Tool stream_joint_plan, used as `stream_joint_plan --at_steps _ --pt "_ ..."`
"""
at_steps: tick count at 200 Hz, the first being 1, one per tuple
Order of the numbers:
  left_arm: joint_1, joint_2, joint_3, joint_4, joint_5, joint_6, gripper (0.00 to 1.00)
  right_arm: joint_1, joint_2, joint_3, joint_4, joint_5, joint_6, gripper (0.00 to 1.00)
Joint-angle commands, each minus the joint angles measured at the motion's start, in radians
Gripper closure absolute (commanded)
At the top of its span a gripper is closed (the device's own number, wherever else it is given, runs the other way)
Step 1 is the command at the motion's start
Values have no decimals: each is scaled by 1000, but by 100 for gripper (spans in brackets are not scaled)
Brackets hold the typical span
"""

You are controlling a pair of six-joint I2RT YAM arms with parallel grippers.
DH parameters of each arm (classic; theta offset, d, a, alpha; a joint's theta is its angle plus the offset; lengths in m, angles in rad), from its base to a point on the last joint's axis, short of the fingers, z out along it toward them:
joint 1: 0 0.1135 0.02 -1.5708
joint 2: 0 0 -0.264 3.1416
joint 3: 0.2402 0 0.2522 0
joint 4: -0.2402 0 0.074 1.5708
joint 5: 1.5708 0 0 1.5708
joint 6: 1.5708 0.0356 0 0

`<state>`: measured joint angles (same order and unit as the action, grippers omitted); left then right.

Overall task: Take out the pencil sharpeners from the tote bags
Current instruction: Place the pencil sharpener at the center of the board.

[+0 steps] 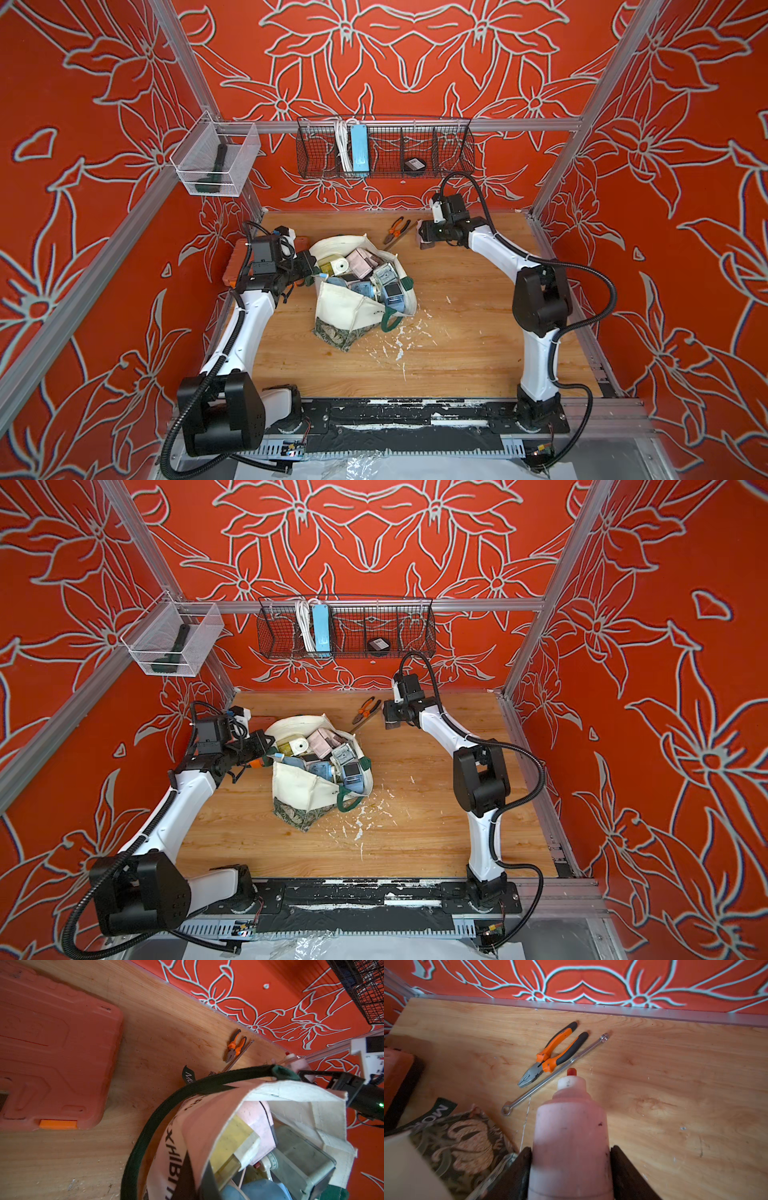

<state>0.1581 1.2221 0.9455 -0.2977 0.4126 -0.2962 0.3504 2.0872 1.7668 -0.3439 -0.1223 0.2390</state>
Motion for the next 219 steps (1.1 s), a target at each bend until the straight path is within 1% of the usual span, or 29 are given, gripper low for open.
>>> stream_joint_plan --at_steps 1,7,22,61,93,109,130,148,161,176,196,219 --pt "7 -39 1 41 1 -8 100 -11 45 81 83 44 26 81" --pt "6 -38 1 42 4 -6 100 -13 62 88 94 56 36 79" --pt "6 -35 1 43 7 -5 100 -16 113 119 110 65 39 79" --pt "6 -36 3 40 5 -5 100 -21 230 240 64 77 18 78" --pt "7 -35 4 39 8 -5 100 -22 266 246 63 89 22 78" --pt "6 -34 4 38 8 -5 100 -22 273 241 61 87 29 75" --pt "7 -33 4 37 8 -4 100 -22 277 231 63 84 31 65" --pt "6 -34 3 38 8 -5 100 -22 272 224 58 80 31 55" --pt "6 -32 1 40 11 -6 100 -22 256 219 51 80 27 44" --pt "6 -30 1 40 11 -7 100 -22 224 205 48 81 17 36" --pt "6 -29 1 40 14 -7 100 -22 159 181 37 92 5 29" --pt "6 -29 0 40 13 -6 100 -22 68 137 24 112 10 23"
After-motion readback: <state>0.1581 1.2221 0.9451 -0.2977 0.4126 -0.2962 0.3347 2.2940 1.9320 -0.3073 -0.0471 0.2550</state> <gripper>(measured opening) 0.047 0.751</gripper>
